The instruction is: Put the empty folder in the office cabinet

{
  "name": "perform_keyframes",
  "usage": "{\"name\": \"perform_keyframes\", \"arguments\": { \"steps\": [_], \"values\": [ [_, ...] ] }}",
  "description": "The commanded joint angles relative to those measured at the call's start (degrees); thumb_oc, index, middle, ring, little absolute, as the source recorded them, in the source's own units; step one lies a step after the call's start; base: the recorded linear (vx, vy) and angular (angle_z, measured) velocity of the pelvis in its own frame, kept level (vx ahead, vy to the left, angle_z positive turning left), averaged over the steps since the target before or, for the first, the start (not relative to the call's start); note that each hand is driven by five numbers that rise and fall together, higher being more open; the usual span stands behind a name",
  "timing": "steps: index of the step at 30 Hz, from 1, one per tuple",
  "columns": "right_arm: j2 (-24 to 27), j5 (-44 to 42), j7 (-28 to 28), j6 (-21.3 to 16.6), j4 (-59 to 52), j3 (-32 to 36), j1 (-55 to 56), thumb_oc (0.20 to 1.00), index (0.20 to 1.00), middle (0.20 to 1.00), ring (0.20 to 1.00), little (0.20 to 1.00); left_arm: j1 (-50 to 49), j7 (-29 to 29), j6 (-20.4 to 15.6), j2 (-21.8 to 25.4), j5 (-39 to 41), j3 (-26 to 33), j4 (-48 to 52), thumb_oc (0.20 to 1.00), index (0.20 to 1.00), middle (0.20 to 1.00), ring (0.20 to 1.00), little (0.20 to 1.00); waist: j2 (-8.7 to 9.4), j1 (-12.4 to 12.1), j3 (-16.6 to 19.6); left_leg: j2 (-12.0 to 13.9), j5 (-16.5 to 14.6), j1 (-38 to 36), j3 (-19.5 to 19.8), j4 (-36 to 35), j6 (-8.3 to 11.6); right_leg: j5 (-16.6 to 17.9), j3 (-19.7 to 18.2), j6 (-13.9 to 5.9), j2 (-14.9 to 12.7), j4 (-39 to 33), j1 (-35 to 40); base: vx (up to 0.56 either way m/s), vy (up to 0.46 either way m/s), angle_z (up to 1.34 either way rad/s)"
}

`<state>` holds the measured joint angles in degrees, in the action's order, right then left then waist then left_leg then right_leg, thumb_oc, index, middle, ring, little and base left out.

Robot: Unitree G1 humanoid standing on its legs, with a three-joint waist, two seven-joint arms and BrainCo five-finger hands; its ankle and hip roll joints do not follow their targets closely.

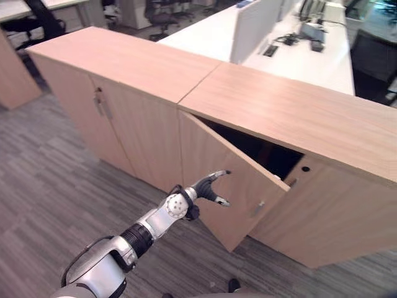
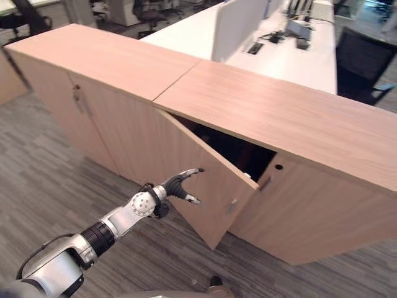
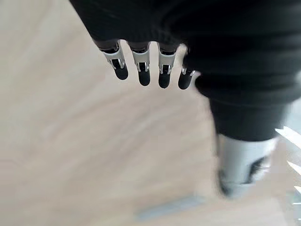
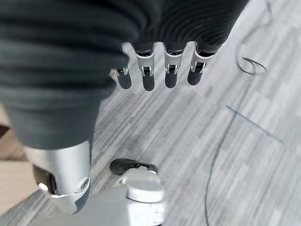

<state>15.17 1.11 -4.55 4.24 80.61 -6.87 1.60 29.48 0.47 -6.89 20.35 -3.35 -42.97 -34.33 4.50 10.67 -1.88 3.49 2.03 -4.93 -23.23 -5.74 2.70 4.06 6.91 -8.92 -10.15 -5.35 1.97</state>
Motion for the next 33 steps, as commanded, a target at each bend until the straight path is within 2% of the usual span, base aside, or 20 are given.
{"name": "perform_keyframes", "arguments": {
  "steps": [1,5,8,9,10,13,16,18,19,20,21,22,23,24,26,27,30,33],
  "values": [
    [1.2,-2.4,-1.3,-0.6,2.6,-2.3,-0.1,1.000,1.000,1.000,1.000,1.000,7.4,-4.1,0.1,-1.3,-5.7,3.8,-10.9,1.000,1.000,1.000,1.000,1.000,-1.41,1.3,0.9,5.3,-7.0,-4.2,2.8,0.7,1.62,-1.6,0.7,-0.34,2.8,0.4,-2.2,0.06,-0.168,-0.26],
    [2.5,-3.3,-1.6,-1.0,2.7,-1.8,0.5,1.000,1.000,1.000,1.000,1.000,8.3,-5.2,1.4,-0.5,-7.8,4.7,-19.9,1.000,1.000,1.000,1.000,1.000,-2.48,3.1,1.4,7.7,-5.9,-5.1,1.0,0.7,3.17,-2.5,-0.8,0.84,5.3,0.4,-2.1,0.05,-0.179,-0.30],
    [3.1,-3.5,-1.7,-1.3,2.8,-1.7,0.9,1.000,1.000,1.000,1.000,1.000,9.0,-5.2,1.8,-0.3,-8.3,4.7,-21.8,1.000,1.000,1.000,1.000,1.000,-3.19,3.9,1.6,8.7,-5.3,-5.5,0.2,0.7,3.86,-3.2,-1.4,1.39,6.5,0.4,-1.9,0.08,-0.140,-0.23],
    [3.9,-3.8,-2.0,-1.6,3.0,-1.5,1.3,1.000,1.000,1.000,1.000,1.000,9.8,-5.5,1.7,-0.9,-8.4,4.5,-23.2,1.000,1.000,1.000,1.000,1.000,-4.43,5.0,1.5,9.9,-6.0,-6.6,0.1,0.7,4.71,-4.7,-2.0,1.40,7.7,0.4,-1.0,0.16,-0.186,-0.25],
    [4.4,-4.1,-2.3,-1.8,3.0,-1.3,1.5,1.000,1.000,1.000,1.000,1.000,10.9,-5.9,1.7,-1.9,-7.8,4.5,-23.4,1.000,1.000,1.000,1.000,1.000,-5.10,5.7,1.3,10.6,-5.1,-6.8,-0.5,0.9,5.16,-5.2,-2.5,2.01,8.5,0.4,-0.9,0.18,-0.230,-0.10],
    [5.3,-4.9,-2.8,-2.1,2.9,-0.9,1.3,1.000,1.000,1.000,1.000,1.000,13.3,-6.6,1.4,-4.1,-6.6,4.2,-22.9,1.000,1.000,1.000,1.000,1.000,-5.73,6.7,0.9,11.6,-4.4,-6.7,-1.3,2.3,5.76,-5.7,-3.1,2.75,9.4,0.4,-0.6,0.07,-0.170,-0.07],
    [6.6,-6.2,-4.0,-2.4,2.8,-0.2,0.3,1.000,1.000,1.000,1.000,1.000,18.6,-8.6,1.5,-7.4,-5.7,3.5,-23.4,1.000,1.000,1.000,1.000,1.000,-5.81,8.7,-0.2,14.4,-4.6,-4.8,-2.9,11.7,6.44,-6.1,-5.0,4.14,10.8,0.4,0.0,0.08,-0.192,-0.25],
    [7.4,-6.5,-4.5,-2.5,2.7,-0.3,-0.8,1.000,1.000,1.000,1.000,1.000,20.1,-9.4,1.6,-7.1,-5.8,3.4,-24.8,1.000,1.000,1.000,1.000,1.000,-5.39,8.4,-1.1,14.9,-4.2,-2.8,-0.4,18.3,5.84,-6.1,-6.8,4.92,11.5,0.4,0.4,0.03,-0.125,-0.80],
    [7.7,-6.4,-4.4,-2.5,2.8,-0.6,-1.3,1.000,1.000,1.000,1.000,1.000,20.9,-10.0,1.9,-6.6,-5.8,3.6,-25.7,1.000,1.000,1.000,1.000,1.000,-5.07,7.7,-1.5,13.5,-5.0,-1.1,2.7,21.0,4.51,-5.9,-8.0,5.26,11.7,0.4,0.6,-0.10,-0.091,-1.35],
    [8.0,-6.2,-4.2,-2.5,2.7,-1.0,-2.3,1.000,1.000,1.000,1.000,1.000,22.0,-10.9,2.0,-5.5,-5.9,4.5,-27.4,1.000,1.000,1.000,1.000,1.000,-4.04,6.8,-1.7,9.4,-6.6,2.1,6.7,22.9,1.82,-4.7,-10.0,5.69,11.4,0.4,-0.2,-0.09,-0.052,-1.23],
    [8.2,-6.1,-4.0,-2.6,2.6,-1.3,-2.7,1.000,1.000,1.000,1.000,1.000,22.5,-11.3,2.0,-5.0,-5.7,5.3,-28.3,1.000,1.000,1.000,1.000,1.000,-3.76,6.2,-1.8,6.6,-9.1,3.2,9.5,22.9,0.48,-4.4,-11.2,5.60,11.4,0.4,-0.1,-0.07,-0.005,-1.30],
    [8.7,-6.1,-3.8,-2.6,2.9,-1.7,-3.6,1.000,1.000,1.000,1.000,1.000,23.2,-11.9,2.0,-3.9,-5.0,6.5,-28.8,1.000,1.000,1.000,1.000,1.000,-3.37,4.7,-1.9,1.7,-12.3,5.6,14.6,22.7,-1.11,-4.0,-13.2,5.50,11.5,0.4,0.1,0.05,0.045,-1.28],
    [9.2,-5.7,-3.5,-2.7,2.7,-2.1,-4.0,1.000,1.000,1.000,1.000,1.000,24.0,-12.5,2.1,-3.0,-5.0,7.3,-28.8,1.000,1.000,1.000,1.000,1.000,-3.80,3.9,-2.6,-2.8,-12.8,6.2,20.5,20.8,-1.65,-3.6,-15.1,5.42,12.6,0.4,0.8,0.03,0.037,-1.38],
    [9.1,-5.7,-3.5,-2.7,2.7,-2.1,-4.0,1.000,1.000,1.000,1.000,1.000,24.0,-12.4,2.1,-2.9,-5.0,7.3,-28.8,1.000,1.000,1.000,1.000,1.000,-3.70,3.9,-2.5,-2.9,-12.5,6.2,20.5,20.6,-1.65,-3.6,-15.1,5.41,12.5,0.4,0.6,0.03,0.039,-1.21],
    [9.8,-5.1,-3.1,-2.5,3.2,-2.9,-4.8,1.000,1.000,1.000,1.000,1.000,24.7,-13.2,2.1,-1.2,-4.3,8.1,-27.4,1.000,1.000,1.000,1.000,1.000,-3.95,2.9,-3.1,-7.0,-11.9,7.4,26.0,19.5,-1.71,-2.6,-17.3,4.88,13.2,0.4,0.9,-0.01,0.076,-0.93],
    [10.1,-4.9,-2.8,-2.2,3.6,-3.0,-4.8,1.000,1.000,1.000,1.000,1.000,25.1,-13.7,2.1,-0.2,-4.3,8.7,-26.9,1.000,1.000,1.000,1.000,1.000,-4.19,2.8,-3.4,-8.4,-11.2,8.2,27.2,19.2,-1.50,-2.0,-18.2,4.35,13.4,0.4,0.9,-0.02,0.103,-0.32],
    [10.2,-4.1,-1.9,-1.8,4.0,-3.0,-4.6,1.000,1.000,1.000,1.000,1.000,24.7,-14.0,2.4,1.3,-4.7,9.6,-28.2,1.000,1.000,1.000,1.000,1.000,-5.57,2.8,-3.0,-8.3,-10.7,4.6,25.5,13.9,-2.53,-1.2,-20.8,3.68,14.2,0.4,1.1,0.00,0.129,-0.67],
    [10.4,-3.8,-1.5,-1.4,4.3,-2.7,-4.5,1.000,1.000,1.000,1.000,1.000,24.3,-14.1,2.4,2.3,-4.5,10.2,-29.0,1.000,1.000,1.000,1.000,1.000,-6.33,2.8,-2.7,-8.3,-9.5,3.0,24.6,10.2,-2.94,-0.8,-21.3,3.34,13.8,0.5,0.3,-0.04,0.156,-0.57]
  ]
}}
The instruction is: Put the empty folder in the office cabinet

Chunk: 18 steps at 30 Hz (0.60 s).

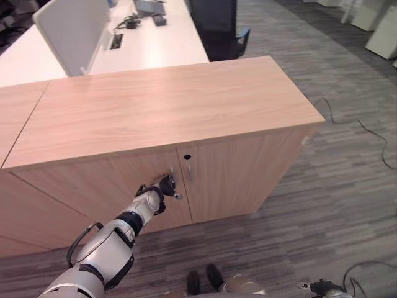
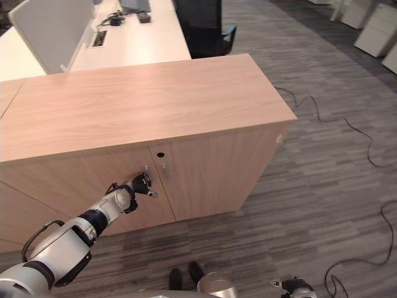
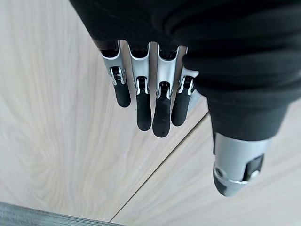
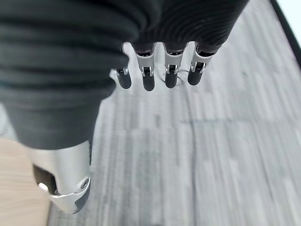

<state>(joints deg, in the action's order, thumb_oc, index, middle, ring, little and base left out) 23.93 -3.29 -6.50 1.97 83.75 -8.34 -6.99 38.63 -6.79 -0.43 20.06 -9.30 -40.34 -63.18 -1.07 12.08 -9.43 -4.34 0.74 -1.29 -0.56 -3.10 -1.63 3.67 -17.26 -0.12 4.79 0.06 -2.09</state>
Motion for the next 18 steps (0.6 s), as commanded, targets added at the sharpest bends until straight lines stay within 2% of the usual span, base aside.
{"name": "perform_keyframes", "arguments": {
  "steps": [1,8,13,15,16,17,18],
  "values": [
    [1.8,1.1,0.7,1.1,1.6,-1.3,4.2,1.000,1.000,1.000,1.000,1.000,14.5,-7.0,-4.0,3.5,1.6,8.2,-0.7,1.000,1.000,1.000,1.000,1.000,-1.28,1.2,4.9,-0.6,-7.2,-1.6,1.7,4.8,0.93,0.0,2.8,-5.78,-1.3,-4.6,3.5,-0.05,0.135,-0.54],
    [1.5,1.6,1.4,1.7,1.9,-1.3,3.7,1.000,1.000,1.000,1.000,1.000,9.0,-6.5,-3.7,4.2,1.0,9.8,-0.3,1.000,1.000,1.000,1.000,1.000,-2.47,0.3,5.0,-1.1,-3.8,-3.8,1.6,-1.8,-0.04,0.2,3.6,-6.75,-2.0,-3.4,1.2,-0.06,0.116,-0.24],
    [0.8,1.1,1.2,1.8,1.7,-1.0,3.6,1.000,1.000,1.000,1.000,1.000,4.4,-6.0,-4.2,2.9,3.9,11.8,1.5,1.000,1.000,1.000,1.000,1.000,-2.47,-0.1,5.5,-1.6,-3.4,-3.3,2.2,-1.9,-0.27,-0.1,5.1,-6.89,-3.0,-2.8,0.5,-0.04,0.064,-0.02],
    [0.5,1.2,0.8,1.9,1.2,-0.9,3.1,1.000,1.000,1.000,1.000,1.000,0.8,-5.4,-4.8,1.8,8.0,14.1,2.7,1.000,1.000,1.000,1.000,1.000,-2.34,-0.4,5.3,-1.9,-3.2,-3.2,2.5,-1.9,-0.48,-0.4,5.4,-6.98,-3.2,-1.6,-0.2,-0.04,0.078,0.03],
    [0.4,1.7,0.8,2.0,0.7,-1.0,2.8,1.000,1.000,1.000,1.000,1.000,-3.3,-3.9,-5.3,1.0,13.9,17.5,4.5,1.000,1.000,1.000,1.000,1.000,-2.31,-0.8,5.1,-2.1,-3.2,-3.0,2.6,-1.9,-0.74,-0.9,5.4,-7.10,-3.3,0.0,-1.1,-0.04,0.080,0.04],
    [0.4,1.7,0.8,2.0,0.7,-1.0,2.8,1.000,1.000,1.000,1.000,1.000,-3.3,-3.9,-5.3,1.0,13.9,17.5,4.5,1.000,1.000,1.000,1.000,1.000,-2.31,-0.8,5.1,-2.1,-3.2,-3.0,2.6,-1.9,-0.74,-0.9,5.4,-7.10,-3.3,0.0,-1.1,-0.07,0.116,-0.10],
    [0.3,2.9,0.7,2.3,0.5,-1.1,2.4,1.000,1.000,1.000,1.000,1.000,-7.7,-2.9,-6.1,0.3,19.5,20.4,7.1,1.000,1.000,1.000,1.000,1.000,-2.23,-1.5,4.4,-2.3,-2.9,-2.9,2.6,-1.9,-1.14,-1.3,5.5,-7.26,-3.4,2.7,-2.7,-0.06,0.073,-0.19]
  ]
}}
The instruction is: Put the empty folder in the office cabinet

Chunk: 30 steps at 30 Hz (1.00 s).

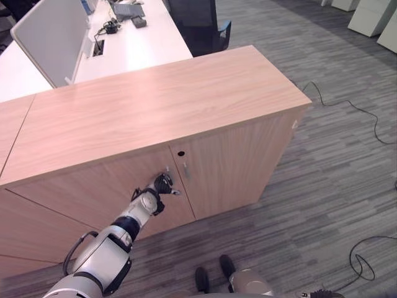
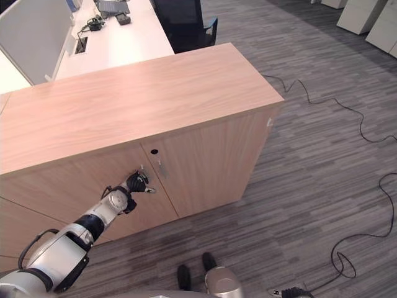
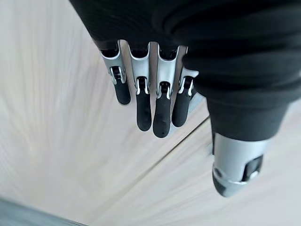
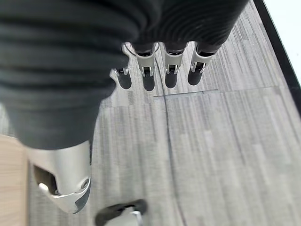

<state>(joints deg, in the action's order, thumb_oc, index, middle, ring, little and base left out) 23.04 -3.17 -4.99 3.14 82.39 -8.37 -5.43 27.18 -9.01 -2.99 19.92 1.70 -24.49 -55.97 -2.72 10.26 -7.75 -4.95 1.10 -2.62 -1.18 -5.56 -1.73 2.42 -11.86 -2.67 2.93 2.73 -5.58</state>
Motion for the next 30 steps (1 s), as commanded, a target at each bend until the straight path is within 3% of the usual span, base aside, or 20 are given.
{"name": "perform_keyframes", "arguments": {
  "steps": [1,5,7,8,9,10,14,16,23,30],
  "values": [
    [1.1,3.0,-0.7,1.3,1.8,-1.1,0.7,1.000,1.000,1.000,1.000,1.000,2.2,-0.4,-3.7,0.1,9.8,5.3,0.8,1.000,1.000,1.000,1.000,1.000,-0.44,0.2,2.6,-1.8,-3.2,-1.4,3.2,0.6,-1.10,0.0,0.0,-4.79,-1.5,0.8,0.3,-0.08,0.094,-0.20],
    [0.7,4.0,-1.1,1.5,1.8,-1.0,-0.4,1.000,1.000,1.000,1.000,1.000,-3.2,-0.2,-4.2,-0.8,14.9,8.7,0.7,1.000,1.000,1.000,1.000,1.000,-0.37,-1.1,1.9,-1.7,-3.1,-0.9,2.3,0.6,-1.29,-0.9,1.8,-5.08,-2.3,3.6,-1.7,-0.06,0.048,-0.09],
    [0.3,4.8,-1.2,1.6,1.5,-1.2,-1.4,1.000,1.000,1.000,1.000,1.000,-5.2,-0.1,-3.8,-0.2,16.1,10.3,1.5,1.000,1.000,1.000,1.000,1.000,-0.92,-2.9,0.5,-0.4,-2.9,-0.4,0.2,0.6,-1.21,-2.5,9.1,-5.16,-4.9,7.1,-3.6,-0.14,0.021,-0.26],
    [-0.1,5.1,-1.2,1.6,1.6,-1.3,-1.2,1.000,1.000,1.000,1.000,1.000,-6.5,-0.1,-3.4,0.0,15.7,11.3,1.5,1.000,1.000,1.000,1.000,1.000,-1.45,-3.3,0.0,0.4,-2.8,-0.4,-0.1,0.6,-1.18,-4.9,13.4,-4.50,-7.0,9.6,-2.8,-0.09,-0.001,-0.58],
    [-0.1,5.1,-1.2,1.7,1.6,-1.3,-1.2,1.000,1.000,1.000,1.000,1.000,-6.5,-0.1,-3.4,0.0,15.7,11.3,1.5,1.000,1.000,1.000,1.000,1.000,-1.47,-3.3,0.1,0.4,-2.7,-0.3,-0.1,0.6,-1.18,-4.8,13.5,-4.50,-7.0,9.5,-2.9,-0.06,-0.006,-0.54],
    [-0.7,5.5,-0.9,1.8,1.9,-1.2,-0.8,1.000,1.000,1.000,1.000,1.000,-8.3,0.2,-3.2,-0.1,15.7,12.4,0.3,1.000,1.000,1.000,1.000,1.000,-1.62,-3.8,0.5,1.1,-2.9,-0.4,-0.5,0.6,-1.13,-6.0,15.5,-3.48,-8.7,12.4,-2.2,-0.01,-0.024,-0.24],
    [-1.3,5.7,-0.8,2.2,2.5,-0.1,-0.1,1.000,1.000,1.000,1.000,1.000,-11.3,-0.1,-3.5,-1.2,20.0,15.7,-0.7,1.000,1.000,1.000,1.000,1.000,-0.66,-4.8,1.6,1.0,-3.2,-0.7,-0.5,0.6,-1.20,-5.3,15.4,-4.04,-10.0,9.6,0.7,0.04,-0.057,-0.22],
    [-1.9,5.1,-1.4,2.7,3.3,1.2,0.6,1.000,1.000,1.000,1.000,1.000,-15.3,0.1,-3.3,-2.5,21.0,17.8,0.6,1.000,1.000,1.000,1.000,1.000,0.70,-6.1,3.9,0.1,-3.7,-0.9,-0.1,0.6,-1.29,-4.8,15.3,-4.51,-9.4,2.4,4.5,0.11,-0.114,-0.01],
    [-1.9,2.9,-2.4,2.8,3.6,2.5,0.2,1.000,1.000,1.000,1.000,1.000,-23.8,2.7,-3.3,-6.6,27.6,19.0,4.5,1.000,1.000,1.000,1.000,1.000,0.99,-7.4,5.1,0.8,-3.7,-1.7,1.6,0.6,-0.42,-3.0,14.4,-3.58,-6.6,-5.9,8.8,0.04,-0.097,0.06],
    [-2.4,2.2,-2.6,2.4,3.4,2.5,0.2,1.000,1.000,1.000,1.000,1.000,-29.0,5.3,-1.7,-8.8,25.2,17.7,2.0,1.000,1.000,1.000,1.000,1.000,1.04,-8.5,5.3,1.4,-4.0,-2.3,2.1,0.6,0.15,-3.1,14.9,-2.97,-5.5,-7.7,10.4,0.02,-0.047,0.02]
  ]
}}
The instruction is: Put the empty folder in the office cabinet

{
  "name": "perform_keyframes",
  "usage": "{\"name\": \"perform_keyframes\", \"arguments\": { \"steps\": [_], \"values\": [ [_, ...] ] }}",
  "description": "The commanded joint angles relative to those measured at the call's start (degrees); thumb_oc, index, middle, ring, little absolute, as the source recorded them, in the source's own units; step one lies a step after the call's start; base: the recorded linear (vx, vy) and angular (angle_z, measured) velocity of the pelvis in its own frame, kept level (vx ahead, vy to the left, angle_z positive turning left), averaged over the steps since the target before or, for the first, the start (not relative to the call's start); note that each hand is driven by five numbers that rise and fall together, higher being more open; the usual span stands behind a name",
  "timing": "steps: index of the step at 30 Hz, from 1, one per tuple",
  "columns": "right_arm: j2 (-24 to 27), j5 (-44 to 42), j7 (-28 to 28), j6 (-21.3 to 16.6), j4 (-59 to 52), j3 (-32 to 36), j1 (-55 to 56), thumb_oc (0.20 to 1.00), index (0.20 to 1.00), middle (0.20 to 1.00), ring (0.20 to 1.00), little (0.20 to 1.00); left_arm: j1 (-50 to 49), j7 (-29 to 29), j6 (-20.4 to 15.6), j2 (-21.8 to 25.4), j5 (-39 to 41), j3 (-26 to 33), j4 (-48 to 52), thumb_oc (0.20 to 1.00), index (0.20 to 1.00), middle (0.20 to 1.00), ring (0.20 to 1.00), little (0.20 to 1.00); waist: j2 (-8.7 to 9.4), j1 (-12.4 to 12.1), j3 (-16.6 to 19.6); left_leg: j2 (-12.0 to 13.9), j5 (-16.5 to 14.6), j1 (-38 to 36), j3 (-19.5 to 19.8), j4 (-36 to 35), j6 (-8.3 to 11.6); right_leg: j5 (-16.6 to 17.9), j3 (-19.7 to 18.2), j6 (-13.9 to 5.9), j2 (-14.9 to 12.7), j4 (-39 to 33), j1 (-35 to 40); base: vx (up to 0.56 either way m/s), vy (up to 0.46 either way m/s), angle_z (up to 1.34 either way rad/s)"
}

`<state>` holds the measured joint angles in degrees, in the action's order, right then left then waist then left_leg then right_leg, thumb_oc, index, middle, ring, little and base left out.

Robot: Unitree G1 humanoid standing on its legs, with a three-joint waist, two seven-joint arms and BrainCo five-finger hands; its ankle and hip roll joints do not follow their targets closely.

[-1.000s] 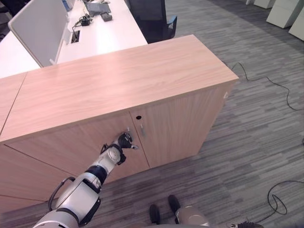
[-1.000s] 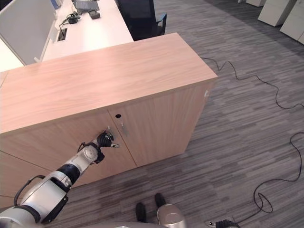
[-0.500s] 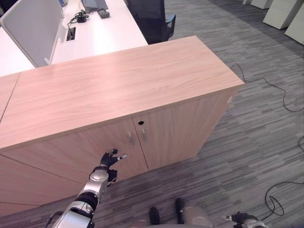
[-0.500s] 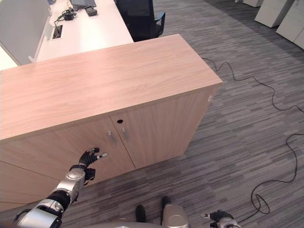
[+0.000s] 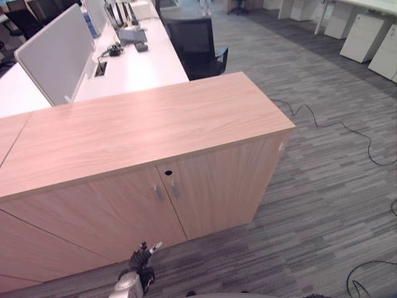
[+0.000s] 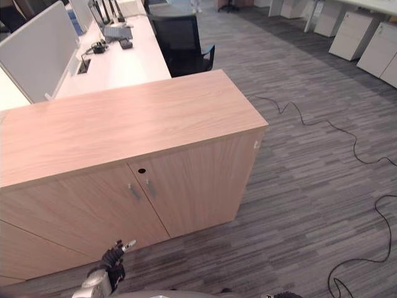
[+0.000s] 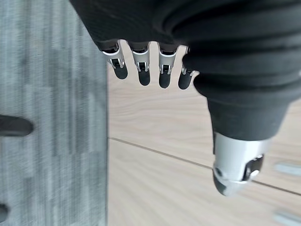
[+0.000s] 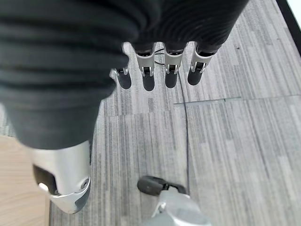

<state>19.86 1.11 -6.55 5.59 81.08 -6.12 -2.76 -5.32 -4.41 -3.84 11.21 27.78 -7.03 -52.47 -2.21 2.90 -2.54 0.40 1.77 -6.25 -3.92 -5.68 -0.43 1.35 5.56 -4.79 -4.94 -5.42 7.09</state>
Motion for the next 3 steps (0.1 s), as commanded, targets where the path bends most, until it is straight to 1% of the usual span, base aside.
{"name": "perform_keyframes", "arguments": {
  "steps": [1,3],
  "values": [
    [0.5,-2.5,-1.1,-0.2,4.5,0.2,-2.7,1.000,1.000,1.000,1.000,1.000,2.3,1.3,-0.5,-0.5,-2.4,-0.5,-2.8,1.000,1.000,1.000,1.000,1.000,0.55,-1.3,0.0,-3.9,-4.7,1.4,5.1,0.7,-1.09,-2.3,-2.5,-0.77,2.5,0.4,-2.2,0.00,-0.048,0.02],
    [0.1,-3.0,-1.0,-0.4,4.5,-0.2,-3.0,1.000,1.000,1.000,1.000,1.000,1.4,2.3,0.1,-0.7,-6.9,-2.0,-5.6,1.000,1.000,1.000,1.000,1.000,0.51,-1.6,0.0,-3.7,-4.6,1.5,5.2,0.7,-1.02,-2.4,-2.4,-0.61,2.7,0.4,-2.1,0.00,-0.019,0.01]
  ]
}}
